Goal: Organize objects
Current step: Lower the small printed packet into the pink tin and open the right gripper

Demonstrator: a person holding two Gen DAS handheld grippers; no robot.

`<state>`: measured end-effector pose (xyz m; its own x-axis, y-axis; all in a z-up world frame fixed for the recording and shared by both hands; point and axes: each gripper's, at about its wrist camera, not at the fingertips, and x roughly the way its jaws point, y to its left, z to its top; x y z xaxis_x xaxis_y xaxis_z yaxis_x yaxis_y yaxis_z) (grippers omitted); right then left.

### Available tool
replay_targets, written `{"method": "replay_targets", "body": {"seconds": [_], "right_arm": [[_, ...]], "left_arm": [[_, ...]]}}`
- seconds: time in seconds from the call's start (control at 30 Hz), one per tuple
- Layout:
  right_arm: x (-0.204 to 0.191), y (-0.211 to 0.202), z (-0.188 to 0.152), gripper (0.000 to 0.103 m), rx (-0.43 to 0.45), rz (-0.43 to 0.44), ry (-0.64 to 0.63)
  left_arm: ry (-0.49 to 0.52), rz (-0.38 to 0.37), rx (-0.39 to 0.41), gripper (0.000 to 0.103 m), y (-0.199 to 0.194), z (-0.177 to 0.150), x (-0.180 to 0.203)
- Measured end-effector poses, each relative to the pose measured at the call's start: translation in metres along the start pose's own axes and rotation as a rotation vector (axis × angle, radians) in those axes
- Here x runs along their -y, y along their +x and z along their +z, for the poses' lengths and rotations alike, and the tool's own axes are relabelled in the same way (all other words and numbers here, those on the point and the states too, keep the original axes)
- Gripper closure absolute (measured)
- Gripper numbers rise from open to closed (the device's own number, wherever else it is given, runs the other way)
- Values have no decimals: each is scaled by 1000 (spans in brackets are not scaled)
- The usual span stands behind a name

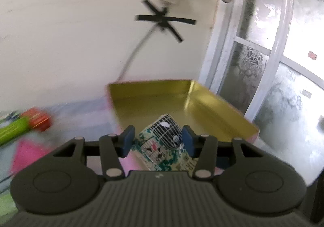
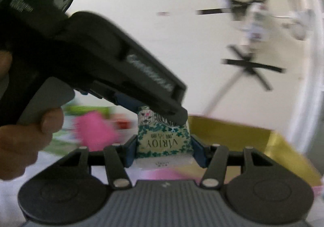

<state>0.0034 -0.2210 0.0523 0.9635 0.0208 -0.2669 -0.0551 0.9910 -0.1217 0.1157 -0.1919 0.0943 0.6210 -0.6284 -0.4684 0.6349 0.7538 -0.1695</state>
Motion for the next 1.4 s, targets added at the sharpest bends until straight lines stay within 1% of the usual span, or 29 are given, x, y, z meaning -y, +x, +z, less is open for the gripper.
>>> {"method": "replay_targets", "body": {"seconds": [0.07, 0.1, 0.17, 0.2, 0.23, 0.3, 0.33, 0.37, 0.47, 0.5, 0.53, 0.57, 0.6, 0.7, 0.77, 0.8, 0.87, 0.93, 0.97, 1.03, 1.07, 1.13, 1.17, 1.23, 1.27, 1.3, 1.33, 1.37, 1.4], "right_arm": [[25, 18, -4, 48, -12, -51, 30], [32, 30, -7, 48, -25, -62, 46], [49, 44, -18, 46, -47, -67, 91], [53, 50, -23, 43, -45, -74, 114], [55, 53, -30, 38, -48, -85, 128], [58, 60, -35, 35, -62, -76, 144], [59, 58, -35, 30, -40, -73, 141], [56, 57, -35, 28, -24, -75, 124], [57, 61, -36, 27, -30, -35, 147], [60, 63, -36, 27, -28, -35, 155], [62, 64, -36, 27, -23, -41, 160], [65, 63, -35, 27, -10, -50, 167], [62, 51, -38, 27, 9, -56, 178], [86, 32, -28, 27, 73, -34, 293], [105, 22, -19, 27, 89, -15, 401], [119, 14, -12, 27, 109, 16, 479], [148, -6, 10, 26, 165, 68, 597], [174, -36, 42, 24, 246, 104, 636], [184, -49, 62, 23, 288, 113, 622], [190, -80, 102, 20, 358, 102, 539], [188, -100, 124, 20, 397, 82, 464], [183, -132, 162, 20, 479, 58, 364], [178, -148, 173, 20, 516, 62, 336], [166, -166, 188, 19, 572, 87, 296], [158, -165, 189, 19, 578, 106, 281], [147, -161, 186, 18, 563, 136, 269], [137, -153, 183, 18, 531, 169, 265], [125, -138, 176, 18, 477, 209, 264], [111, -119, 166, 18, 402, 258, 267]], "left_arm": [[-11, 2, -15, 47, 30, 7, 10], [-16, 12, -26, 46, 45, 8, 16], [-21, 44, -45, 45, 64, 6, 22], [-21, 64, -61, 45, 73, 3, 23], [-31, 78, -72, 45, 78, 0, 20], [-60, 68, -89, 44, 80, -4, 16], [-73, 63, -83, 44, 77, -4, 14], [-82, 64, -69, 44, 72, -3, 12], [-91, 85, -25, 44, 42, 0, 5], [-90, 99, -12, 44, 27, 1, -1], [-84, 121, -10, 44, 22, 6, -2], [-76, 154, -16, 44, 10, 9, -8], [-62, 182, -24, 44, 7, 16, -8], [-28, 260, -54, 44, -21, 26, -19], [-13, 293, -67, 44, -35, 36, -21], [-2, 308, -66, 44, -43, 39, -22], [31, 339, -55, 44, -57, 45, -19], [69, 351, -36, 43, -70, 48, -12], [85, 349, -23, 42, -76, 49, -9], [122, 355, 15, 34, -89, 48, -4], [138, 361, 32, 33, -95, 46, -2], [164, 371, 63, 33, -106, 41, -2], [173, 375, 76, 33, -112, 38, -4], [164, 389, 89, 33, -121, 32, -14], [143, 400, 93, 33, -129, 27, -26], [115, 412, 93, 33, -137, 21, -39], [87, 425, 88, 33, -144, 16, -53], [51, 450, 80, 33, -151, 9, -69], [16, 487, 70, 33, -159, 0, -86]]}}
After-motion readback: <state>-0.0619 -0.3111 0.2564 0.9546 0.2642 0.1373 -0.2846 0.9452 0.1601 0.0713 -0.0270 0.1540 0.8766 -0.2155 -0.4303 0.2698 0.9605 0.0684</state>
